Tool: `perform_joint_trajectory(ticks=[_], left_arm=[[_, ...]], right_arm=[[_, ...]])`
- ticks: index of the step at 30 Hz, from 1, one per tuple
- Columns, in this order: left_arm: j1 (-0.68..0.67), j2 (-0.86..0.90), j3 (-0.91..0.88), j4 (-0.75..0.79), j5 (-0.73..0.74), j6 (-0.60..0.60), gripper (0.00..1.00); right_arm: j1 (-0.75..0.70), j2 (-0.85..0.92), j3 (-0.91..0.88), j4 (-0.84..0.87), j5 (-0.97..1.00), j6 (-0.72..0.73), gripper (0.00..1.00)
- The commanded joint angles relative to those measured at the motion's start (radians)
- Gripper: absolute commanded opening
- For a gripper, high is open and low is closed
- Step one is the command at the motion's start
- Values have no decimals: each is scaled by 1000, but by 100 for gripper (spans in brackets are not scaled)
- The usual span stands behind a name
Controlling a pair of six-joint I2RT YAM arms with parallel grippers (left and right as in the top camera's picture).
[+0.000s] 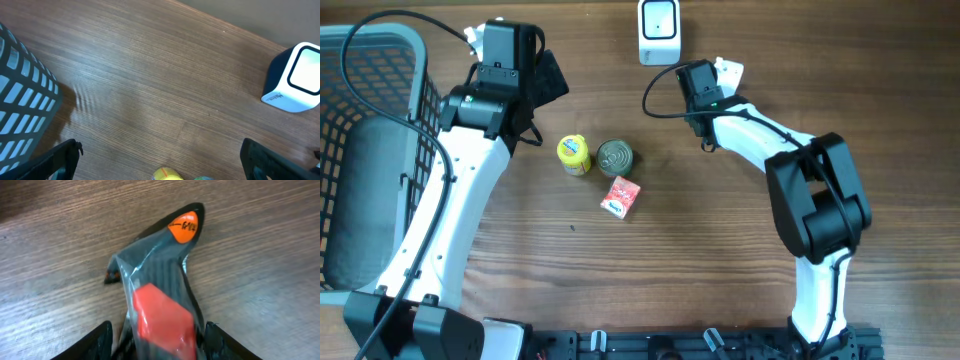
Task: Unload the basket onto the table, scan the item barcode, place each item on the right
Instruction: 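Grasp the black-orange bag with the right gripper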
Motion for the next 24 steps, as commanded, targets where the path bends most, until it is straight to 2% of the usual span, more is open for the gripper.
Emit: perform_joint_trajectory(ticks=[1,5,9,16,24], left_arm=[[6,-1,-11,-2,6,12,100],[6,-1,-11,-2,6,11,100],[5,-1,-11,-3,10,-10,100],[5,-1,-11,-2,43,-19,100],[-5,-1,-11,-2,47,-33,100]], right_arm=[[-29,42,15,20,27,-28,47],[-44,42,16,22,27,-48,29],[-44,41,16,13,28,-71,20],[-44,24,16,-77,177,-100,13],[-86,-73,16,-153,180,-126,9]])
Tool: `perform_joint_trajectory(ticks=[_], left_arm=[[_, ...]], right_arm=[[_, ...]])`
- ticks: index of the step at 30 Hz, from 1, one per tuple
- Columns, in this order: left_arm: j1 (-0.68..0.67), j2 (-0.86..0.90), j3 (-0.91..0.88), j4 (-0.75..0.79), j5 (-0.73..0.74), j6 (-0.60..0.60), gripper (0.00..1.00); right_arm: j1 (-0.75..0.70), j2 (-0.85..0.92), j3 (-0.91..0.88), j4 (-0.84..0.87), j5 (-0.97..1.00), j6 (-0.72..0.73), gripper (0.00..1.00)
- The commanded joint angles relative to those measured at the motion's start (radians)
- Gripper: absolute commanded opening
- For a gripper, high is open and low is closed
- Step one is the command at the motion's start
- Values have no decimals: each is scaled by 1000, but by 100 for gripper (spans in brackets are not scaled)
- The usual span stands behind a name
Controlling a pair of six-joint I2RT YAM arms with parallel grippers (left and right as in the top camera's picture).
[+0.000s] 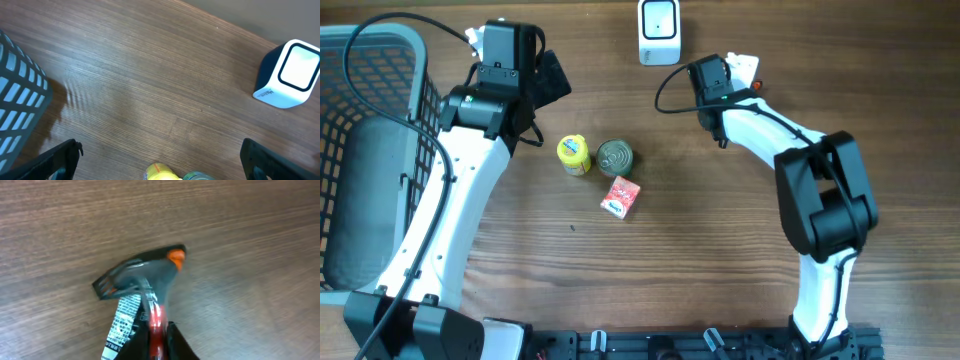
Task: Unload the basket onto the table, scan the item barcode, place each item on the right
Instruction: 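Grasp the black-orange bag with the right gripper, then carry the bag to the far right and drop it on the table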
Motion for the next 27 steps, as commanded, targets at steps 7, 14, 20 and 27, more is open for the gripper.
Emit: perform_joint_trajectory(ticks=[7,14,20,27], left_arm=[[-26,-1,-11,5,8,-13,100],[-26,-1,-11,4,8,-13,100],[-26,-1,-11,9,35,-13,100],[-26,-1,-11,8,42,-13,100]], right_arm=[[-190,-76,-7,-140,-16,-5,5],[-411,-76,-7,-245,1,-6,5],[-647,-76,-7,-285,14,-3,5],[-896,-76,-7,-279,-64,-4,5]])
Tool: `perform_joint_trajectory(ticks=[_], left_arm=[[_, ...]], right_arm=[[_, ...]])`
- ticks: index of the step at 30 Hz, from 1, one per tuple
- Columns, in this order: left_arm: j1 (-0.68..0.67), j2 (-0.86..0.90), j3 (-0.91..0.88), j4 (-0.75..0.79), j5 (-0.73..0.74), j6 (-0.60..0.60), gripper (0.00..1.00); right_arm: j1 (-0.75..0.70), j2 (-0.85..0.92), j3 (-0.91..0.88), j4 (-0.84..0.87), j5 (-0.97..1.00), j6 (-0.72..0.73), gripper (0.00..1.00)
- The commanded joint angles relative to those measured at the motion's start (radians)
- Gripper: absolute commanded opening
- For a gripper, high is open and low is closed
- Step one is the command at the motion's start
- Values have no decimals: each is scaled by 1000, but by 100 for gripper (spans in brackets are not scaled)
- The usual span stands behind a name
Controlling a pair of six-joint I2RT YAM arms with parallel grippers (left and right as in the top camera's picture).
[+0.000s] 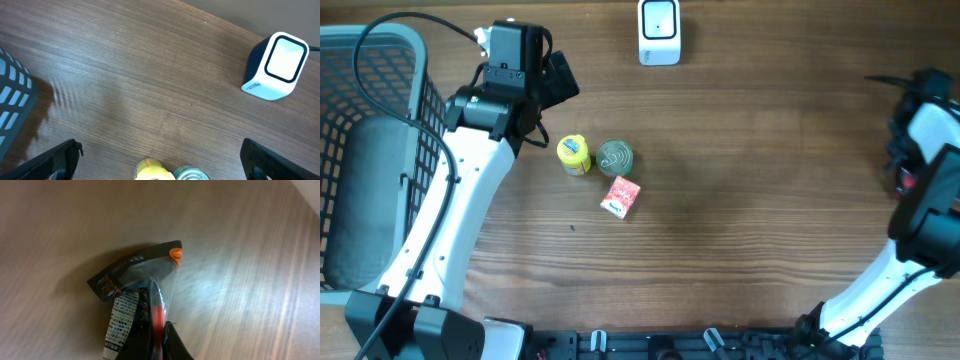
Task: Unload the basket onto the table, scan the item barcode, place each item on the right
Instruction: 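Carry the bag to the far right and drop it on the table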
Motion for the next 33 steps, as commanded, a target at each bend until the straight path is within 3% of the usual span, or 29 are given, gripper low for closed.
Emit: perform_joint_trajectory(ticks=[1,2,4,7,8,15,18,19,24,29,33], left_arm=[[-3,-1,-11,3,13,-10,100],[-3,-1,-11,3,13,-10,100],[-3,-1,-11,3,13,-10,100],[-3,-1,-11,3,13,-10,100],[-3,-1,-11,2,13,-10,100],[-3,-4,-11,26,19,-8,100],[-3,-24,-11,49,13,32,100],[-3,-56,-11,47,-32,47,100],[-5,-198,-11,-115,-88,-108,100],[-7,-213,-11,-415,-257,-504,100],[-111,-270,-11,-389,-282,-437,100]], right_arm=[[-84,-28,-5,7,-107,0,6],[-94,-28,-5,12,-127,-4,10],[-100,-28,-5,27,-133,-31,37],[-100,-40,3,53,-156,-87,96],[-100,-55,19,42,-156,-87,100],[-37,-327,74,-16,-299,-51,100],[129,-517,74,-16,-354,-60,100],[254,-576,74,-16,-377,-118,100],[483,-598,74,-152,-410,-40,100],[555,-598,74,-223,-694,-139,100],[667,-588,71,-355,-685,21,100]])
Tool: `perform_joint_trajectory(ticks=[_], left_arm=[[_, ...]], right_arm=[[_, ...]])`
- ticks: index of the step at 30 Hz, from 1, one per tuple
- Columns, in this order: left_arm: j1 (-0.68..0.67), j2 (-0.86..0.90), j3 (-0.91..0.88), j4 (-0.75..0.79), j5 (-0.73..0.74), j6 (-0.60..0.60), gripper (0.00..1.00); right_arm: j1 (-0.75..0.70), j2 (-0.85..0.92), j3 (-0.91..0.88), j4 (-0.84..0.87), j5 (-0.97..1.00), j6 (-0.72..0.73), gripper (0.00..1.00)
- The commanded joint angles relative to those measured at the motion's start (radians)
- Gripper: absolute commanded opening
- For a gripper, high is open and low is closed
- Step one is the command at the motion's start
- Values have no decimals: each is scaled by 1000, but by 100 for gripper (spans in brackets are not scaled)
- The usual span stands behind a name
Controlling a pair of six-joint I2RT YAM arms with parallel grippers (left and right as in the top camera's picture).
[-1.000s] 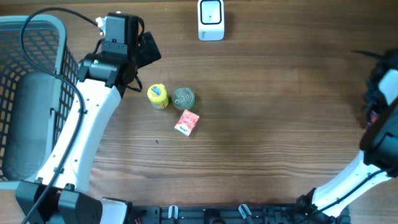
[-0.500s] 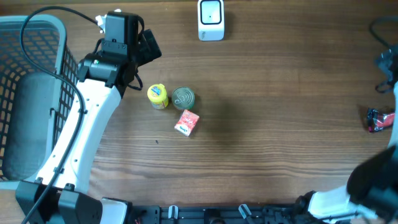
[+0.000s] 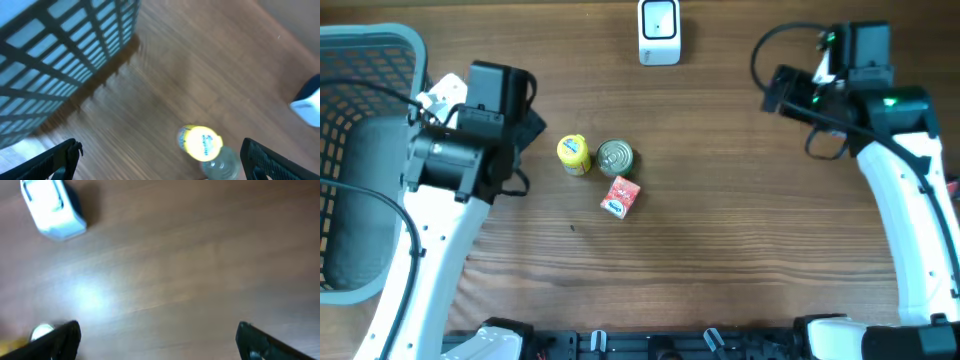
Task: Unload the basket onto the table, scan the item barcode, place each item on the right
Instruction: 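Carry the bag to the far right and drop it on the table, then grasp the red-white tissue pack with the right gripper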
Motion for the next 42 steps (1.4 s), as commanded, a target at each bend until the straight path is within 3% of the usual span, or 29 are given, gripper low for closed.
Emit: perform_joint_trajectory(ticks=[1,3,4,9,11,17,21,25,32,42], left_arm=[[-115,-64,-2,35,-98,-20,100],[-184,-90,-2,33,-159,-21,100],[-216,-103,-2,26,-183,-21,100],[-272,-154,-2,-20,-257,-21,100],[-272,-201,-2,-42,-322,-21,100],[-272,-426,-2,-95,-403,13,100],[-272,-557,-2,-143,-402,29,100],[-272,-625,-2,-172,-404,29,100],[-272,-638,-2,-207,-401,29,100],[-272,-638,-2,-229,-401,29,100]], right_arm=[[110,18,3,-71,-28,164,100],[193,49,2,-97,-16,214,100],[248,72,2,-98,-21,159,100],[492,198,-1,-60,-40,-447,100],[532,249,-1,-20,-47,-517,100],[555,333,-1,13,-358,-726,100],[605,356,-1,36,-455,-795,100],[660,401,-1,92,-398,-783,100],[680,520,-1,135,-122,-698,100],[680,601,-1,208,-121,-688,100]])
